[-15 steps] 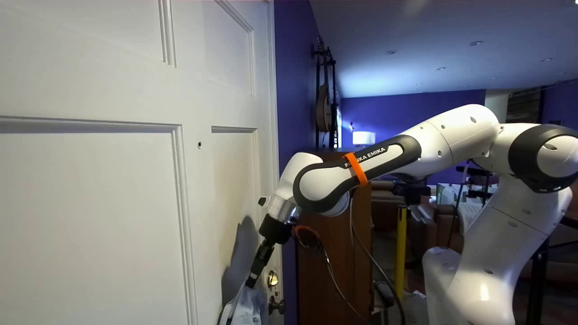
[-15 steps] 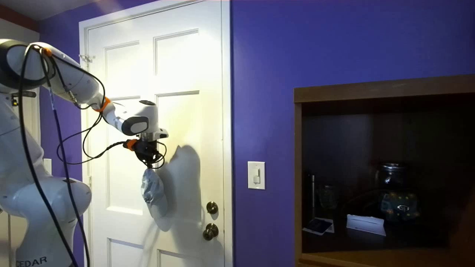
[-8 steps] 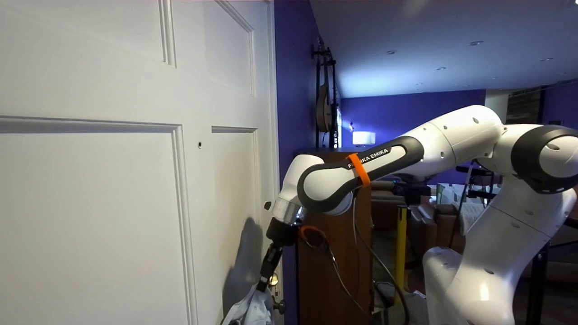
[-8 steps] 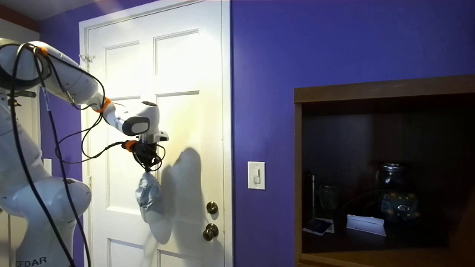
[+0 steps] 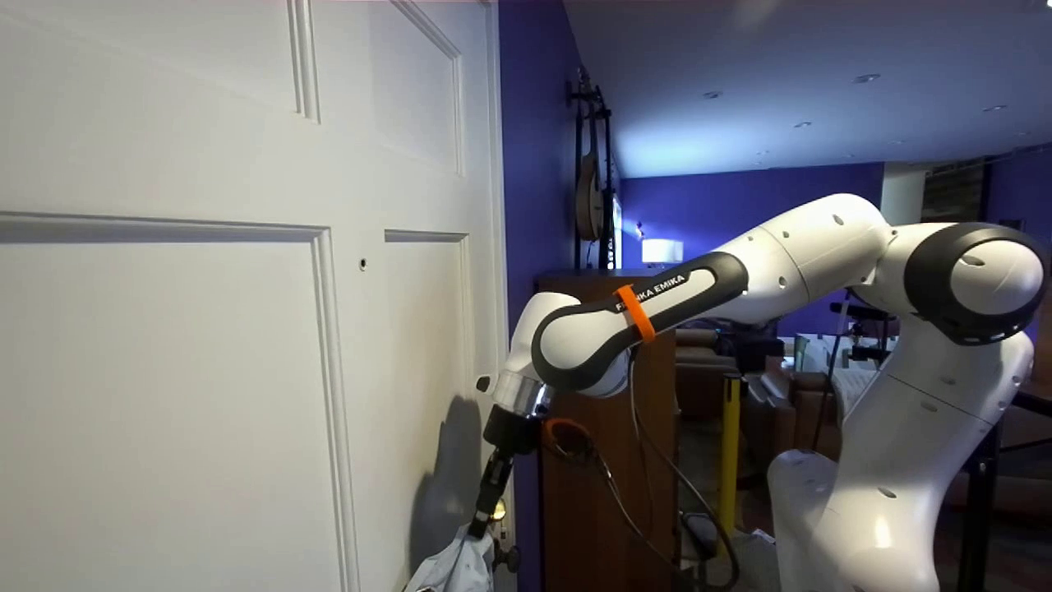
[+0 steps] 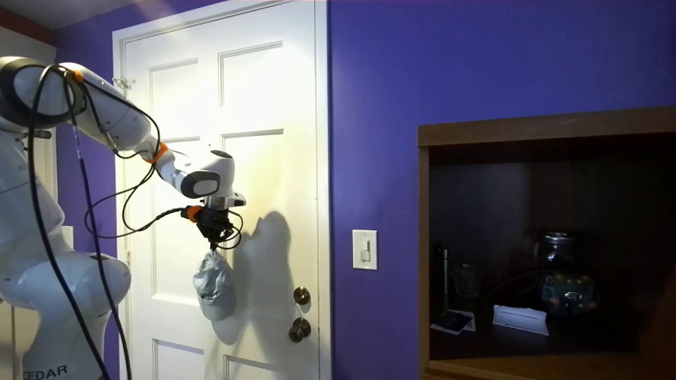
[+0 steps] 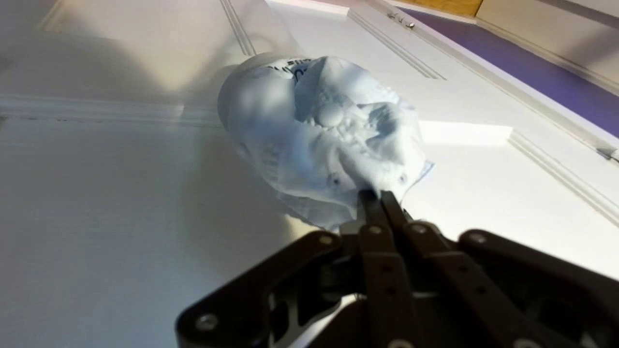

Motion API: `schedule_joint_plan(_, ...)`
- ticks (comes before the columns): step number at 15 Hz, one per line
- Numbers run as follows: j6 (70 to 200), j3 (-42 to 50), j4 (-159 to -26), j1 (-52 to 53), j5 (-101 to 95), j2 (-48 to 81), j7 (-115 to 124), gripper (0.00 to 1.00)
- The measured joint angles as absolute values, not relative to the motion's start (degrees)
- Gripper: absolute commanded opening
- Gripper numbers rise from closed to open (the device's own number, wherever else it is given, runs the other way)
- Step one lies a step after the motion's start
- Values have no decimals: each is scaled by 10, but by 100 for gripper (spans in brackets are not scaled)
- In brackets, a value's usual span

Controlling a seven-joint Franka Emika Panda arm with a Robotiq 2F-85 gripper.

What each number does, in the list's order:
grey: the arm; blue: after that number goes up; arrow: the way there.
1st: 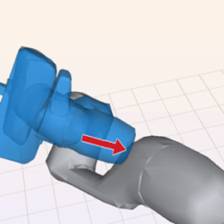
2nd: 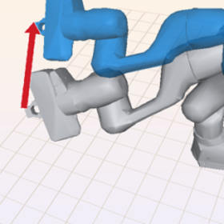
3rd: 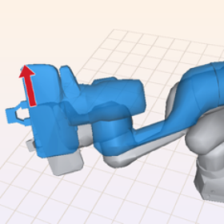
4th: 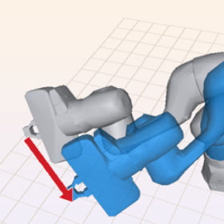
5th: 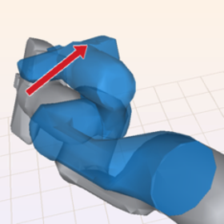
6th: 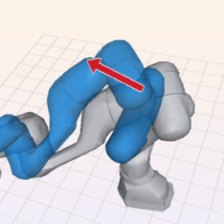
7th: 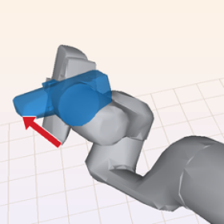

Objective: Shift the hat to the top of the brown object

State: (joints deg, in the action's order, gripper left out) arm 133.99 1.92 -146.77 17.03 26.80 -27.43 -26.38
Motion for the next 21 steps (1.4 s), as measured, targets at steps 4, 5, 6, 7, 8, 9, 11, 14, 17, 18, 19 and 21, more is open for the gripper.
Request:
schedule_joint_plan(4,1342,41,-1457,190,311,-253,-335,1)
schedule_joint_plan(5,1345,42,-1454,193,325,-250,-349,1)
schedule_joint_plan(6,1349,42,-1450,196,339,-247,-361,1)
schedule_joint_plan(7,1352,42,-1447,198,352,-245,-373,1)
schedule_joint_plan(8,1353,41,-1443,200,363,-243,-384,1)
schedule_joint_plan(9,1353,41,-1440,202,373,-240,-395,1)
schedule_joint_plan(11,1352,39,-1434,204,390,-230,-417,1)
schedule_joint_plan(14,1325,33,-1424,205,401,-208,-448,1)
schedule_joint_plan(17,1291,21,-1415,199,395,-187,-454,1)
schedule_joint_plan(18,1281,15,-1413,193,387,-184,-454,1)
schedule_joint_plan(19,1270,10,-1411,185,373,-183,-452,1)
schedule_joint_plan(21,1251,1,-1407,171,342,-185,-447,1)
